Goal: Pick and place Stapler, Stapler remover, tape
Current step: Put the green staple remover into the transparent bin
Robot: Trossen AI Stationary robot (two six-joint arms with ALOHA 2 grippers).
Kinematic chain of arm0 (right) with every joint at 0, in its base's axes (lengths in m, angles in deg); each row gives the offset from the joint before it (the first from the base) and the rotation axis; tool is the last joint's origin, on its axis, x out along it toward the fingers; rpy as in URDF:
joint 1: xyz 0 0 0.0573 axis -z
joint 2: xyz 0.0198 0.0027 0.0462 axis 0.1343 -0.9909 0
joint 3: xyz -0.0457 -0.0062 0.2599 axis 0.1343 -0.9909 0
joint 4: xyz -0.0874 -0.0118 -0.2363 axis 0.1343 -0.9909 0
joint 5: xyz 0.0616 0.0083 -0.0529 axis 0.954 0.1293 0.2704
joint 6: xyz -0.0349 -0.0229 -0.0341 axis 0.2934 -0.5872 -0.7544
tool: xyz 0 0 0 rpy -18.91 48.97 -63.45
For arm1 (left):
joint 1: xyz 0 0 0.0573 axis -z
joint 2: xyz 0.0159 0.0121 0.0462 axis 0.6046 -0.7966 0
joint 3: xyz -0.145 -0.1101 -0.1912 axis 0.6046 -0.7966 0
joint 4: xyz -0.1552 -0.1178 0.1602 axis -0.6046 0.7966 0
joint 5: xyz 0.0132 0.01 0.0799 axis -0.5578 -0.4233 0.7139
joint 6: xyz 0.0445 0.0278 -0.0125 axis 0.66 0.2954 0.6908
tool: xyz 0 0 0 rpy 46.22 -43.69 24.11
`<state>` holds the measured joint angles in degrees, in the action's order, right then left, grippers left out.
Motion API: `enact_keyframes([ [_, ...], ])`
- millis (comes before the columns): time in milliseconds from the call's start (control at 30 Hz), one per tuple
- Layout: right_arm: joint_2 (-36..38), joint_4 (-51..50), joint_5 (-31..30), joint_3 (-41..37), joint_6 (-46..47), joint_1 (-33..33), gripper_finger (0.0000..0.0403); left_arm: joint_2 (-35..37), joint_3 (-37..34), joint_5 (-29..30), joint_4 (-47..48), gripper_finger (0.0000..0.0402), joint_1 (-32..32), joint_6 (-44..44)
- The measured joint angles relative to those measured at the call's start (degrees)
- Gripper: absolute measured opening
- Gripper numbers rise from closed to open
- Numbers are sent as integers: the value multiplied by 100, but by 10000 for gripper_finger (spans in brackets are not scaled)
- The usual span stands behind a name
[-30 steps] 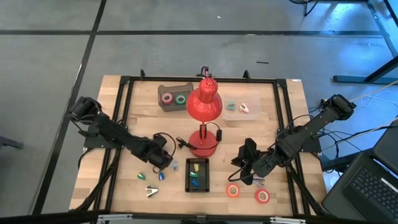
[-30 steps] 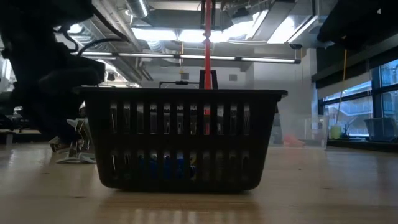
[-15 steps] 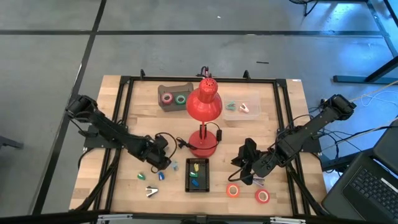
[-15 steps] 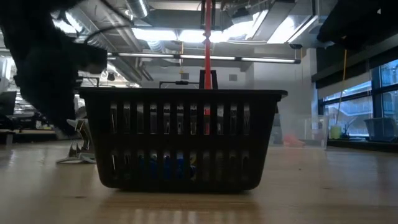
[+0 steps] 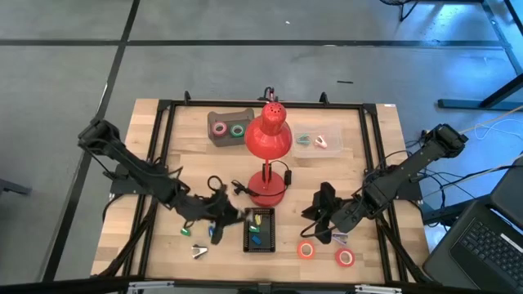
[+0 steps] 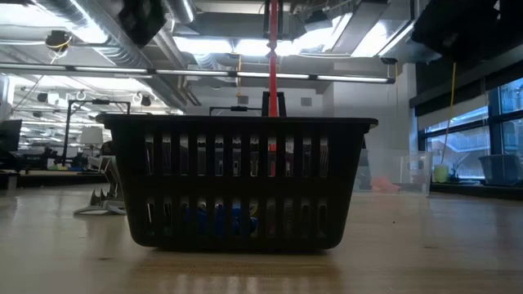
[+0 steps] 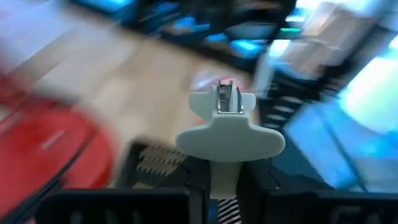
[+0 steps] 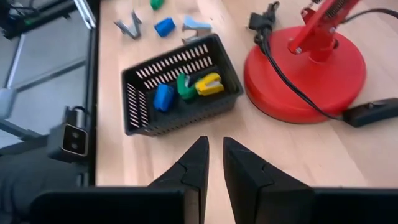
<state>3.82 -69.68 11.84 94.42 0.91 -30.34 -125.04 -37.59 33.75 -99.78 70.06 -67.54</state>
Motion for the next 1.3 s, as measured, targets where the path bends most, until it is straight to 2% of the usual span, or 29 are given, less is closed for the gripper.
enact_keyframes([
  [133,0,321,2,0,-260,1,49,-287,2,-1199,-1235,36,-91,1587],
  [233,0,897,4,0,-901,0,49,-590,0,-2236,-2008,36,-295,2431],
  [367,0,1964,177,0,-1948,1,49,-974,0,-3552,-2998,35,-823,2605],
  [467,0,2644,389,0,-2572,0,49,-1254,0,-4283,-3705,36,-1186,2521],
  [633,0,3335,411,0,-3276,2,49,-1657,0,-5346,-4989,35,-1576,2329],
  [767,-117,3919,413,0,-3716,45,49,-1901,0,-5612,-5502,35,-1712,2087],
  [1000,-892,4936,427,37,-4172,284,49,-1962,46,-5611,-5485,35,-1740,2111],
  [1167,-1426,4946,459,555,-4334,369,49,-1962,149,-5659,-5246,36,-1740,2212],
  [1300,-1742,4242,675,1219,-4663,365,49,-1962,380,-5618,-4662,35,-1740,2361],
])
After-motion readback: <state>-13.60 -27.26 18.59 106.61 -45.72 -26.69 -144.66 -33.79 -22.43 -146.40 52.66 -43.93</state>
